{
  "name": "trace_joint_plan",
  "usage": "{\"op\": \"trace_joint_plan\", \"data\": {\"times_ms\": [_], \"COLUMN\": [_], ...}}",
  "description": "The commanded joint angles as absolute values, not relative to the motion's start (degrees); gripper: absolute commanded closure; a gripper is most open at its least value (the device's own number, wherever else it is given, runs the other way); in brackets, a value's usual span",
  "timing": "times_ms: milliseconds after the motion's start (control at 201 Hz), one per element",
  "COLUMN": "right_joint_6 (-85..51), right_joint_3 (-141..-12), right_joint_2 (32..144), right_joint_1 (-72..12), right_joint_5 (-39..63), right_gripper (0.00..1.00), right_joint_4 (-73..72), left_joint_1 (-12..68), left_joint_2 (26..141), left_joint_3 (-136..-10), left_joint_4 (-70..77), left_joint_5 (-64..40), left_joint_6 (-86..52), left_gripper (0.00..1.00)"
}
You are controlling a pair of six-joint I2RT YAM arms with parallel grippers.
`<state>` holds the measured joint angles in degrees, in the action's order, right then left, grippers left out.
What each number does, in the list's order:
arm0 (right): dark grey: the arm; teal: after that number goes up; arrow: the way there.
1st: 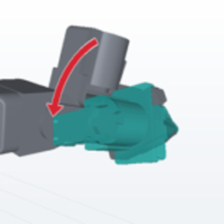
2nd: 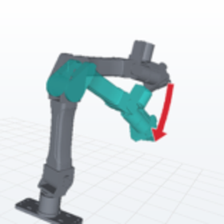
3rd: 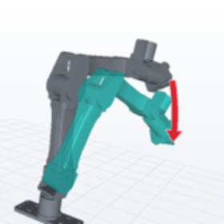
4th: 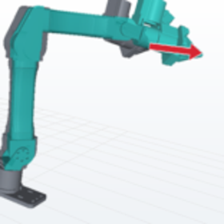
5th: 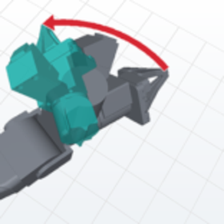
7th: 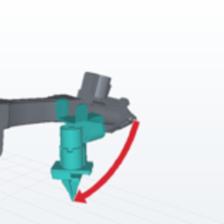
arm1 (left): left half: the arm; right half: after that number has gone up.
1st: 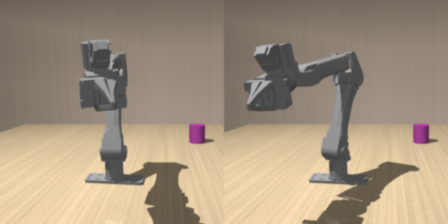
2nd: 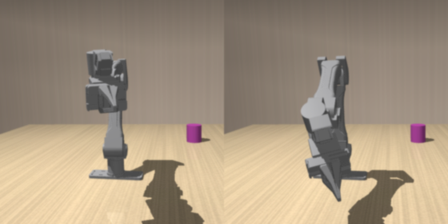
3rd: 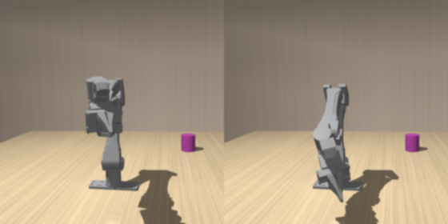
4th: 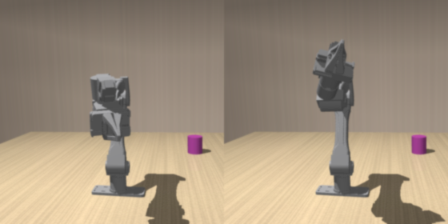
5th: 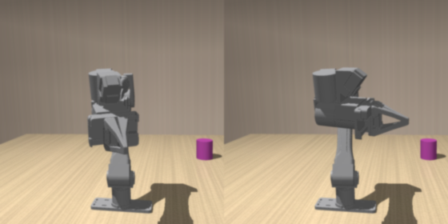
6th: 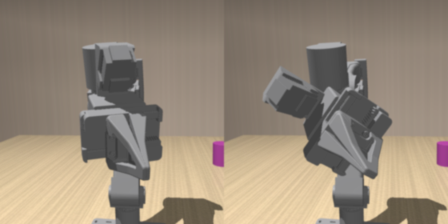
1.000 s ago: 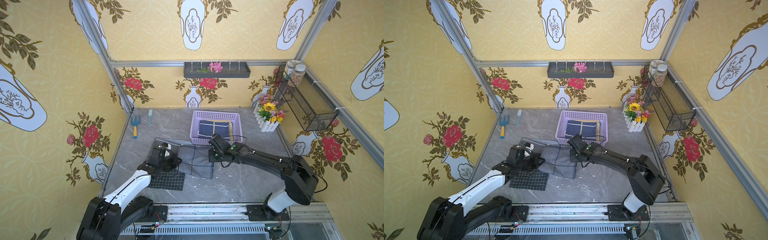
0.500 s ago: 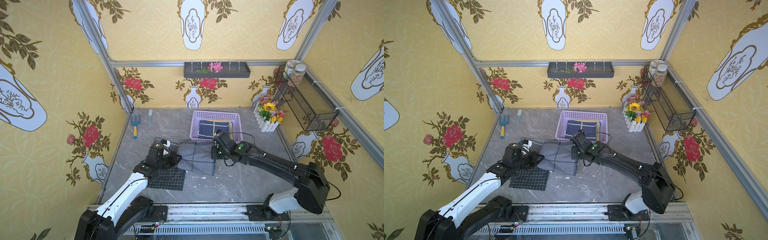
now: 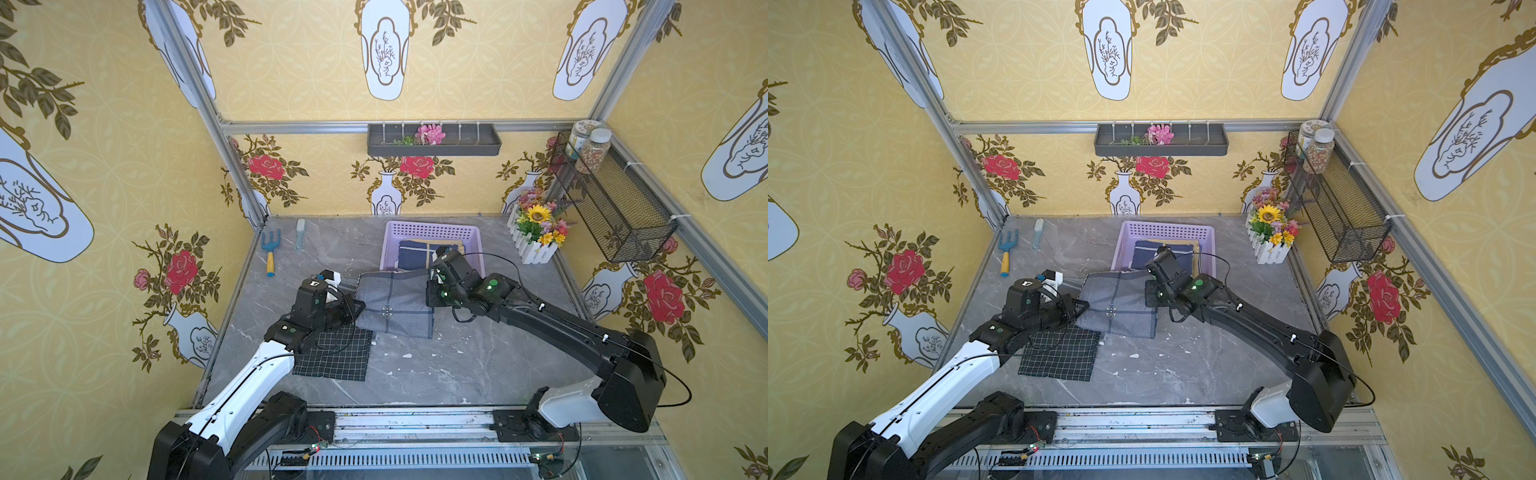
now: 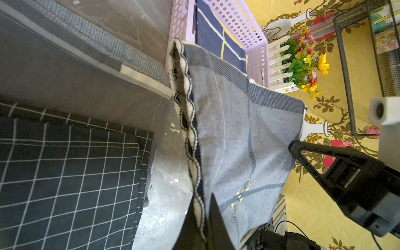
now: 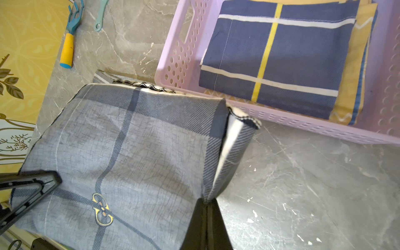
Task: Put the folded pillowcase in the basket
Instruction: Place the pillowcase in the basket.
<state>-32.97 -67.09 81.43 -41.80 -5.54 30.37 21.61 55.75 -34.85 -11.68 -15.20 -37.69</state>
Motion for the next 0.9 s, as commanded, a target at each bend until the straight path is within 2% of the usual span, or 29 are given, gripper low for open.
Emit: {"op": "trace_joint_plan", "data": {"times_ms": [0,379,892], "right_joint_6": [-30.81,-25.45,-19.02], "right_joint_3": [-67.90,-71.17,-81.12], "right_joint_2": [80.61,82.26,93.43], "right_joint_1": [-39.67,-28.56,-18.06], "right_joint_5": [-4.85,2.68,7.83], "right_gripper": [1.00,1.00,1.00], "right_joint_4": [30.44,28.09,24.92], "left_joint_1": [21.55,22.99,24.53], "left_joint_2": [57.11,69.62,92.04], "left_joint_3": [-36.22,-44.78,-63.35], "left_joint_4": [-9.19,0.69,6.14], "left_joint_5": [-14.61,-15.43,-16.72], "left_joint_6": [-36.64,-35.37,-31.90], "left_gripper": [1.00,1.00,1.00]}}
